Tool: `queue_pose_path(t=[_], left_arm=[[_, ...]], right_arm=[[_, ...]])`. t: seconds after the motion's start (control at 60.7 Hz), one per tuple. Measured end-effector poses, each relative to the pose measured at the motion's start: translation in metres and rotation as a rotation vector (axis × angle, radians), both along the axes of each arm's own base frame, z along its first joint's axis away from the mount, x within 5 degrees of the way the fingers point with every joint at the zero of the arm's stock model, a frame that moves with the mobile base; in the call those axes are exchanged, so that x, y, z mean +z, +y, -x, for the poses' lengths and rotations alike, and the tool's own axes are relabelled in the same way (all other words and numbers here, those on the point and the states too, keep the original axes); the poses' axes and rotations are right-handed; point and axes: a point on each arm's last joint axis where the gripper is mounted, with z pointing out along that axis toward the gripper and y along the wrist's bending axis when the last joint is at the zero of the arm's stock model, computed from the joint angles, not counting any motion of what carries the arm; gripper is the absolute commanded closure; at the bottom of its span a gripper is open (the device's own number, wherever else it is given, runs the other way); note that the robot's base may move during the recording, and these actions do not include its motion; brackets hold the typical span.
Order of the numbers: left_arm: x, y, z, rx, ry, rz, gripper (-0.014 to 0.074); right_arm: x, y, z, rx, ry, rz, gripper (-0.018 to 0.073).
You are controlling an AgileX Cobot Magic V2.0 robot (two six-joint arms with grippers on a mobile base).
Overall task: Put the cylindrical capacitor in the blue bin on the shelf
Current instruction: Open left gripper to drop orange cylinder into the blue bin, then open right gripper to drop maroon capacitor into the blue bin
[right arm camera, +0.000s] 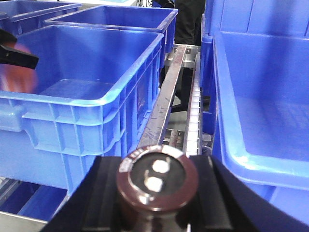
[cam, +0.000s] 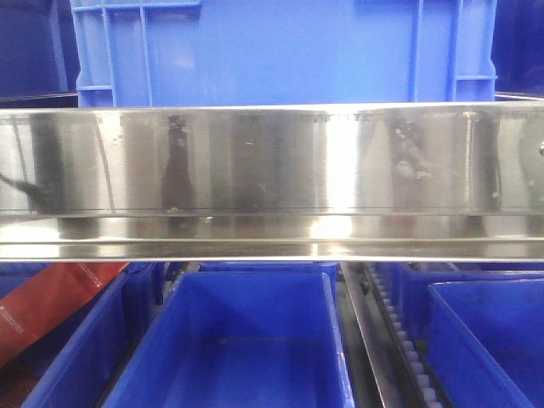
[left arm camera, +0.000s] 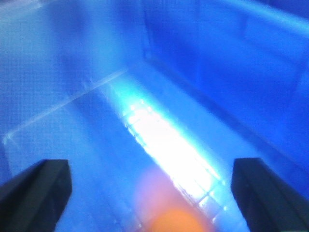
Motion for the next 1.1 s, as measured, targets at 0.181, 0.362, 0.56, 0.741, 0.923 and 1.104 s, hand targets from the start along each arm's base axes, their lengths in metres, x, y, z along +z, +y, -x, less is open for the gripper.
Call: queue_pose_path(t=[0.181, 0.362, 0.56, 0.741, 0.923, 1.104], left_arm=[[0.017, 0.007, 0.012, -0.002, -0.026, 0.016, 0.0252], [0.047, 0.027, 0.04, -0.01, -0.032, 0.016, 0.0527], [0.075, 0.068, 0.075, 0.033, 0.006, 0.011, 0.0681], [0.077, 0.109, 0.118, 0.103, 0.001, 0.043, 0.0689], [0.068, 0.15, 0.186, 0.151, -0.057, 0.105, 0.0689], [0.044, 0.19, 0.254, 0.248, -0.117, 0.191, 0.0689]], right_arm=[[0.0, 0.0, 0.0, 0.0, 0.0, 0.0, 0.0718], [0.001, 0.0, 0.0, -0.001, -0.006, -0.001, 0.0718], [0.0, 0.0, 0.0, 0.0, 0.002, 0.0, 0.0718], [0.0, 0.0, 0.0, 0.0, 0.002, 0.0, 0.0718], [0.0, 0.0, -0.001, 0.0, 0.004, 0.001, 0.0719], [-0.003, 0.002, -0.013, 0.0, 0.045, 0.006, 0.0719]])
